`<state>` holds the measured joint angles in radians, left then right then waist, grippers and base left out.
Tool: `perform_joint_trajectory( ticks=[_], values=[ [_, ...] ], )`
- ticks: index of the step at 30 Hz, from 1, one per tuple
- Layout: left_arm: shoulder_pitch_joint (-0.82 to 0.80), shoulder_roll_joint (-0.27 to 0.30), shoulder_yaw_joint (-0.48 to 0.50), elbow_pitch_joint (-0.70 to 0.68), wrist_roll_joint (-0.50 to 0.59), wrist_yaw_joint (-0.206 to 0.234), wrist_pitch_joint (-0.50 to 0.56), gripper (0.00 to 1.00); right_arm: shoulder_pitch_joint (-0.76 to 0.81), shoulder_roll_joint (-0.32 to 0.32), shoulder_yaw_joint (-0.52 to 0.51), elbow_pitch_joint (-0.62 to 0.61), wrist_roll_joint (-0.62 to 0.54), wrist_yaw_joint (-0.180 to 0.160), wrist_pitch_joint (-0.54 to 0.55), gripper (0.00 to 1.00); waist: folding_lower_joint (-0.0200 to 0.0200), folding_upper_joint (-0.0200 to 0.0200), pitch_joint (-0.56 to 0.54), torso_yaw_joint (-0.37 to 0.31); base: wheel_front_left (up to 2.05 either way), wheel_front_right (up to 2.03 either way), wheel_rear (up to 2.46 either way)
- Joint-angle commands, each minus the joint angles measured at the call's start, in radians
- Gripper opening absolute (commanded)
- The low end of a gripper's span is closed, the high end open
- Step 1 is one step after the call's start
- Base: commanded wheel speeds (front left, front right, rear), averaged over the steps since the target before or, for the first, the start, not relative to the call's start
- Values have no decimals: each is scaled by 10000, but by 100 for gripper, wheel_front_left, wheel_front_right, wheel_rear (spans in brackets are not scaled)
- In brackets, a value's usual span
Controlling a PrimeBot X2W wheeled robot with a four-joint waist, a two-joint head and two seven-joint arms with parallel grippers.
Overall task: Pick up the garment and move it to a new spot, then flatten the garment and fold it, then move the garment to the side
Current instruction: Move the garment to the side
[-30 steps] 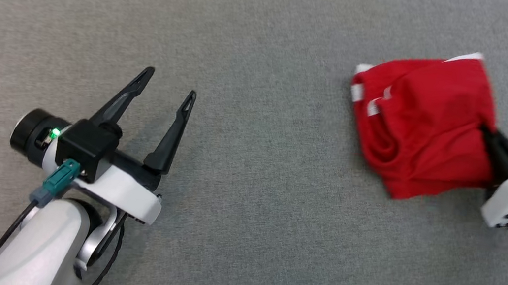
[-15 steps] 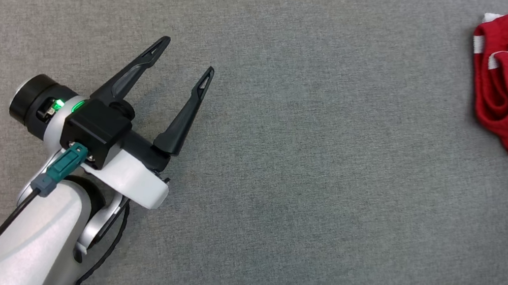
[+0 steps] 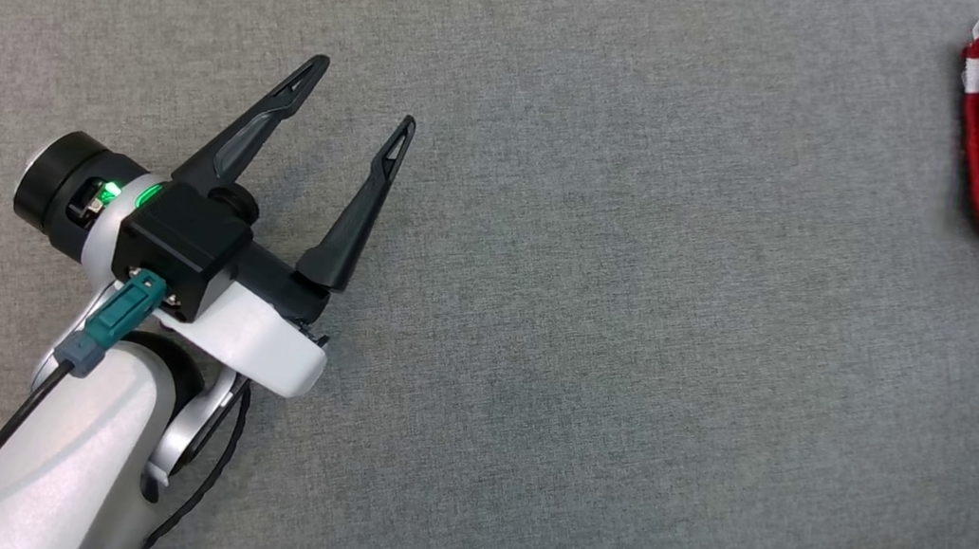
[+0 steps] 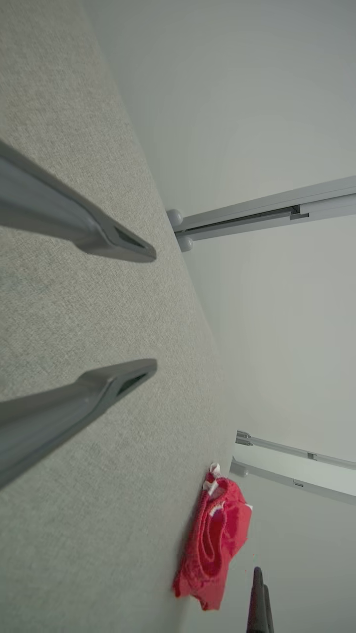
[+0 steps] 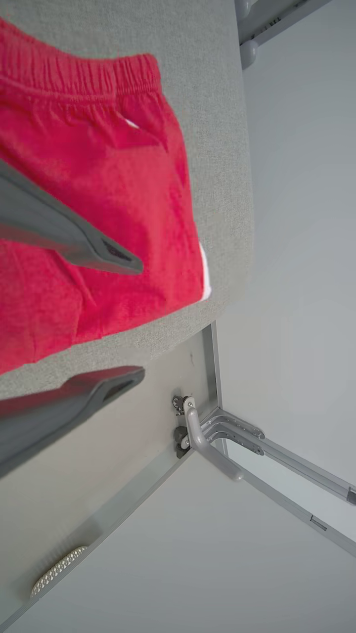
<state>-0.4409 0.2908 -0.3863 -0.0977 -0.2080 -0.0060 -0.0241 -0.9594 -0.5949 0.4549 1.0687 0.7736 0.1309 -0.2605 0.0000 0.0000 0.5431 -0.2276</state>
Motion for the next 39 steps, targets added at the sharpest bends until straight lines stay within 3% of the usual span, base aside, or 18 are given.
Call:
perform_joint_trajectory(
  ticks=[1,10,22,31,39],
  values=[
    [15,1,8,65,-38,69,-64,100,76,45,-168,-65,-254,0,-57,100,0,0,-142,-43,0,0,0],
    [626,-197,61,647,-428,243,-485,100,1366,750,-1744,-1031,-1456,-2,-54,100,0,0,-1139,-63,0,0,0],
    [1535,-410,305,1424,-965,579,-1014,100,3711,2584,-3329,-3370,-3318,0,-56,100,0,0,-2348,428,0,0,0],
    [2270,-683,664,1945,-1526,886,-1520,100,5339,3920,-3755,-4961,-4469,-2,-55,100,0,0,-3170,1304,0,0,0],
    [2961,-678,946,2437,-1840,1147,-1819,100,6658,4568,-4264,-6156,-5245,0,293,100,0,0,-3992,2271,0,0,0]
  ],
)
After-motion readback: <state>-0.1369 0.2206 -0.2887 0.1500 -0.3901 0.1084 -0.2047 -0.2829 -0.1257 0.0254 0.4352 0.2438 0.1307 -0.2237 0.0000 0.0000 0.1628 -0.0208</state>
